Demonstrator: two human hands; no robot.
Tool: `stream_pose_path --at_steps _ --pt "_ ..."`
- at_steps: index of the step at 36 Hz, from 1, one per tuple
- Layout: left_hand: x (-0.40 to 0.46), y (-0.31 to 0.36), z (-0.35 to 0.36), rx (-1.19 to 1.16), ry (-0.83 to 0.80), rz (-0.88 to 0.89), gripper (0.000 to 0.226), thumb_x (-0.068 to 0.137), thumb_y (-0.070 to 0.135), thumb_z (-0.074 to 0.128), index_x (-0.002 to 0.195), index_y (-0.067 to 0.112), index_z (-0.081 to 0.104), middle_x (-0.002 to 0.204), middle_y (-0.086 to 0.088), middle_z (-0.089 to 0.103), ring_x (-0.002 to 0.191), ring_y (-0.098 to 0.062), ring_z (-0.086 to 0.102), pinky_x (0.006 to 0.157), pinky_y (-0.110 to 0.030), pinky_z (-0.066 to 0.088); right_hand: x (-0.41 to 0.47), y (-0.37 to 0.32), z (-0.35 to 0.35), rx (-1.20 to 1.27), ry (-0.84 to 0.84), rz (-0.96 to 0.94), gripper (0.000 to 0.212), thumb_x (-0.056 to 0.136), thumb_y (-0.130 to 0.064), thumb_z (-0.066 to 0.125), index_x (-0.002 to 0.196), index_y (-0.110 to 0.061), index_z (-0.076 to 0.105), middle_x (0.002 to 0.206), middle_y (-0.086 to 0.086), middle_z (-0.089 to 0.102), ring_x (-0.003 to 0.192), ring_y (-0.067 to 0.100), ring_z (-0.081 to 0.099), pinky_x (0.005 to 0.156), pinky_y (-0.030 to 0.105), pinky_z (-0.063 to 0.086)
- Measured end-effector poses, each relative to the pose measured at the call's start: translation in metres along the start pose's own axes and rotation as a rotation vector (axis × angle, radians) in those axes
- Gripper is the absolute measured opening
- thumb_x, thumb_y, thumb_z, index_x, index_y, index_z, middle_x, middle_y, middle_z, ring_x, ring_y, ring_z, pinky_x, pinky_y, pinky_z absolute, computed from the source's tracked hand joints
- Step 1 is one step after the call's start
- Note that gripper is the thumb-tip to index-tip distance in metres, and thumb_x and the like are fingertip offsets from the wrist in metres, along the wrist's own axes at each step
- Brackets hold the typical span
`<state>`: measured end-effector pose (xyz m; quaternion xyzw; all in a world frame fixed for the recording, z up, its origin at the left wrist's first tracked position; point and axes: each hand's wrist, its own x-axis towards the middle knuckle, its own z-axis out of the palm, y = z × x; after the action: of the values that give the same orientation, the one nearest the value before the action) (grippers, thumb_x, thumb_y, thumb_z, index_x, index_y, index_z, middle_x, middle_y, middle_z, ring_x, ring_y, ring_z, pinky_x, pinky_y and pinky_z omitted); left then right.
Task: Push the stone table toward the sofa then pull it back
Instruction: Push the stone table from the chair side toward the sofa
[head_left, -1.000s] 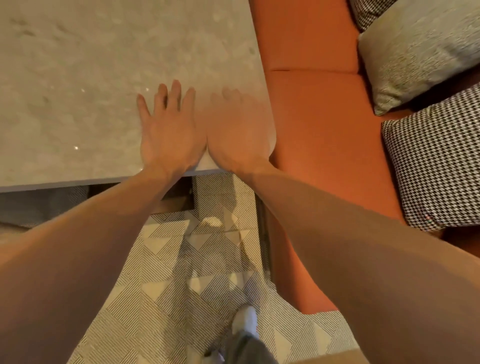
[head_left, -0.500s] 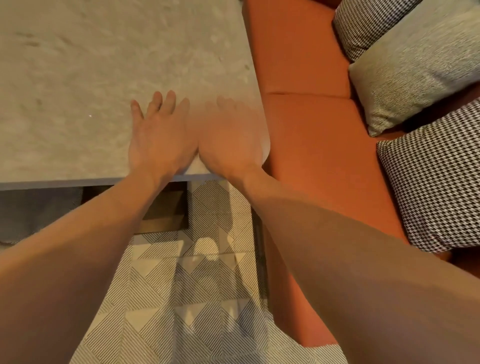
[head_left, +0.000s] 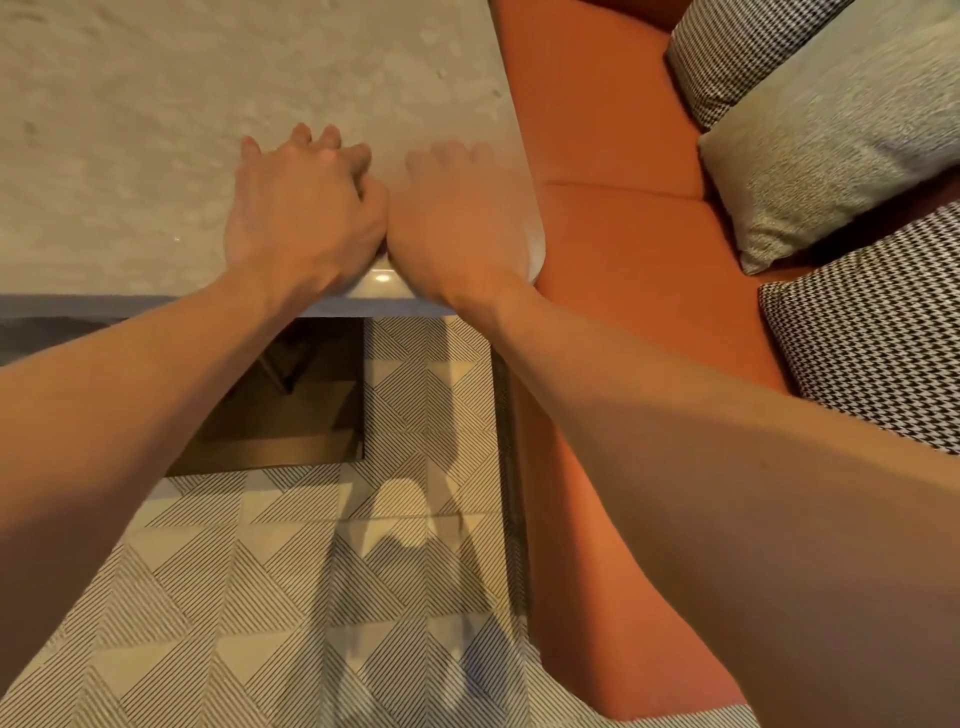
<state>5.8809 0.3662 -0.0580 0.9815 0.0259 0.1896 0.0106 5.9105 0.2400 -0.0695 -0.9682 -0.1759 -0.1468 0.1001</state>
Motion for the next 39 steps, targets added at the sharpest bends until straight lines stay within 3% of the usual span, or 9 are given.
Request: stream_pose_path --at_steps 7,18,22,28,33,39 --pt "0.0 -0.002 0.0 0.031 -0.006 0.037 0.042 0.097 0.029 0.03 0.102 0.004 0.063 0.105 -0.024 0.059 0.095 -0.043 0.057 0.09 -0.057 0.044 0.0 -0.002 -0.002 0.0 -0.014 0.015 0.048 0.094 -0.039 0.034 0.13 -0.022 0.061 0.136 0.0 0.058 0.126 0.023 0.047 0.104 0.043 0.033" --pt "0.002 -0.002 -0.002 0.01 -0.096 0.007 0.043 0.095 0.031 0.028 0.105 0.005 0.061 0.111 -0.02 0.06 0.108 -0.04 0.054 0.098 -0.06 0.04 -0.001 -0.002 -0.007 -0.019 -0.047 0.014 0.049 0.094 -0.039 0.034 0.133 -0.021 0.059 0.143 0.0 0.054 0.131 0.022 0.044 0.107 0.042 0.031" --pt "0.001 -0.004 -0.004 0.048 -0.167 -0.005 0.047 0.096 0.031 0.025 0.117 0.006 0.058 0.125 -0.02 0.057 0.123 -0.039 0.05 0.103 -0.064 0.035 -0.004 -0.006 -0.011 -0.027 -0.09 0.022 0.049 0.096 -0.038 0.034 0.137 -0.022 0.055 0.149 0.0 0.049 0.133 0.023 0.043 0.108 0.043 0.03" --pt "0.008 -0.008 -0.019 0.008 -0.398 0.002 0.057 0.099 0.036 0.026 0.151 0.013 0.038 0.159 -0.014 0.035 0.149 -0.033 0.026 0.116 -0.063 0.022 0.004 -0.009 -0.044 -0.072 -0.326 -0.036 0.051 0.1 -0.039 0.034 0.144 -0.015 0.044 0.152 0.01 0.041 0.133 0.032 0.04 0.107 0.046 0.031" --pt "0.024 -0.019 -0.032 0.022 -0.569 0.089 0.064 0.098 0.045 0.035 0.154 0.015 0.03 0.161 -0.014 0.029 0.146 -0.034 0.028 0.111 -0.061 0.031 0.025 -0.003 -0.075 -0.101 -0.624 -0.137 0.066 0.098 -0.051 0.042 0.148 -0.01 0.034 0.154 0.017 0.033 0.139 0.037 0.033 0.109 0.051 0.032" --pt "0.041 -0.009 -0.042 0.067 -0.728 0.041 0.066 0.094 0.046 0.042 0.151 0.014 0.032 0.155 -0.015 0.032 0.14 -0.036 0.034 0.104 -0.057 0.04 0.038 -0.008 -0.083 -0.137 -0.737 -0.154 0.074 0.098 -0.054 0.045 0.15 -0.005 0.029 0.155 0.017 0.026 0.142 0.037 0.026 0.112 0.052 0.031"
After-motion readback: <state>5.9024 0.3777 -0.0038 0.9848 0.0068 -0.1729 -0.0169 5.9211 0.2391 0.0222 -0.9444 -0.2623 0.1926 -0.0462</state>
